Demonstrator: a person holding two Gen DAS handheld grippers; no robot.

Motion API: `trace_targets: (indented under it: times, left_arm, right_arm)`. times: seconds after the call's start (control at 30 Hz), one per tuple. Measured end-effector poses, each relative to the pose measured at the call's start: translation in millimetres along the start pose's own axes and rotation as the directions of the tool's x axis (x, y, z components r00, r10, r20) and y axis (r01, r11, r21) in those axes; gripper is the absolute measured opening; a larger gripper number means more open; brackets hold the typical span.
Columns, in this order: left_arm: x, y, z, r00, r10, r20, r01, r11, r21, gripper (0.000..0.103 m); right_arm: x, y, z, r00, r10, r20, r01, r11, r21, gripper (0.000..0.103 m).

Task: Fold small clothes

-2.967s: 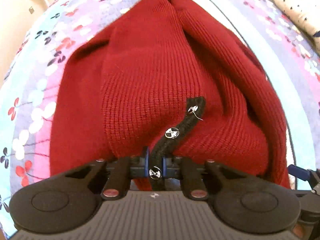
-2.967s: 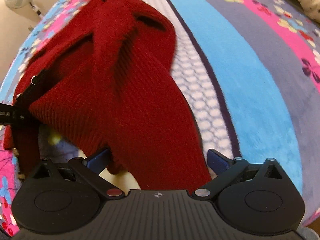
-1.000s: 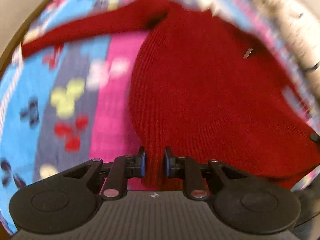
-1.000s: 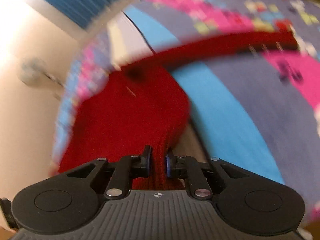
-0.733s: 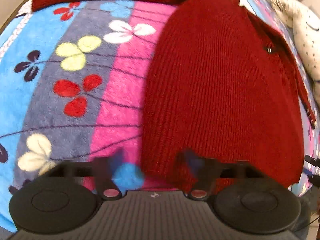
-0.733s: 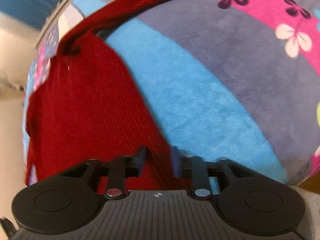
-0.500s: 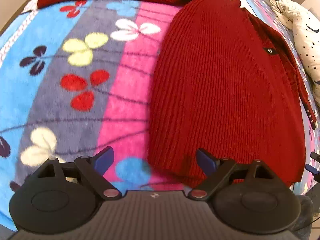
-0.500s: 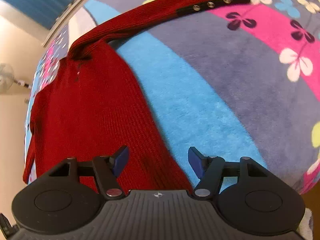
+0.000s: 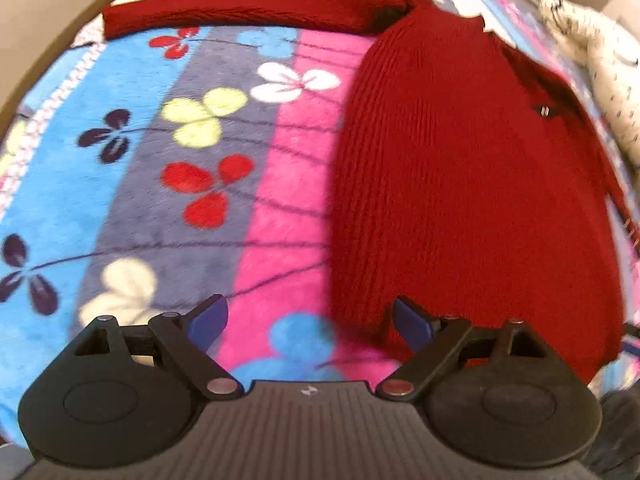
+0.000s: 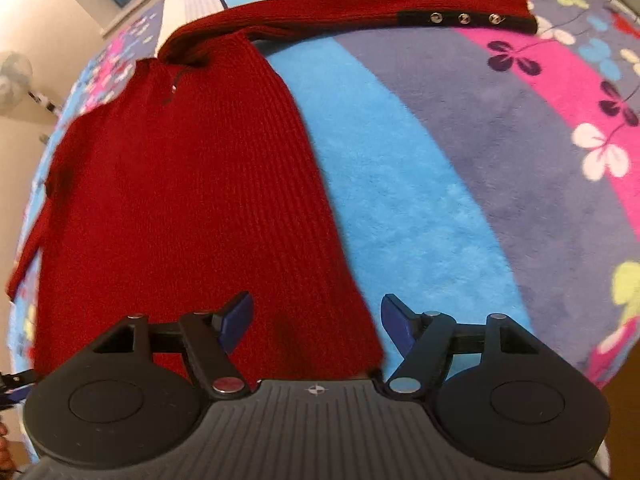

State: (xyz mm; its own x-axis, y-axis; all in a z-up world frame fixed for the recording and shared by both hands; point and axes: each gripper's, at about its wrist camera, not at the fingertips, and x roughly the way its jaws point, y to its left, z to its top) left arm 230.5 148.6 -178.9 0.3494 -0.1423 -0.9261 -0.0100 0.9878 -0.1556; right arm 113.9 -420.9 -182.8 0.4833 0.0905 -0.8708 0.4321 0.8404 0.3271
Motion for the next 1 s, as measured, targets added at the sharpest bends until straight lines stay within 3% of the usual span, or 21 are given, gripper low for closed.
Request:
trace_targets:
  times: [0.17, 0.3, 0.53, 0.67, 0.87, 1.0]
  left_arm:
    - [-3.1, -9.2, -19.1, 0.996, 0.078, 0.032, -0.081, 0.992, 0.098, 0.093]
    - [10.9, -18.3, -15.0, 0.987, 0.149, 0.058, -0.156, 0.977, 0.145, 0.092]
    - [0.0, -23.2, 16.2, 0.985, 0.101, 0.142, -0.116, 0.988, 0.101, 0.092]
    - [1.4, -21.7, 29.3, 0.989, 0.089, 0.118, -0.099, 0.992, 0.08, 0.092]
    - [15.2, -22.7, 20.4, 0.986, 0.148, 0.083, -0.156, 0.981, 0.111, 0.092]
    - [13.9, -17.0, 24.4, 0.984, 0.158, 0.083, -0.164, 0.984, 0.068, 0.092]
  right_arm:
    - [-3.1, 5.7, -20.0, 1.0, -0.005, -0.023, 0.005, 1.0, -0.003, 0.073]
    - [-2.2, 9.6, -34.8, 0.999, -0.023, -0.041, 0.022, 0.999, -0.024, 0.073]
    - [-13.0, 3.9, -41.0, 1.0, 0.005, -0.024, -0.004, 0.999, 0.038, 0.074]
    - [-13.5, 4.4, -39.7, 1.0, 0.003, -0.017, -0.002, 0.999, 0.035, 0.074]
    - [-17.3, -2.0, -47.6, 1.0, -0.008, -0.012, 0.008, 0.999, 0.052, 0.074]
    - [-23.1, 0.1, -56.7, 0.999, -0.053, 0.006, 0.053, 0.998, -0.028, 0.074]
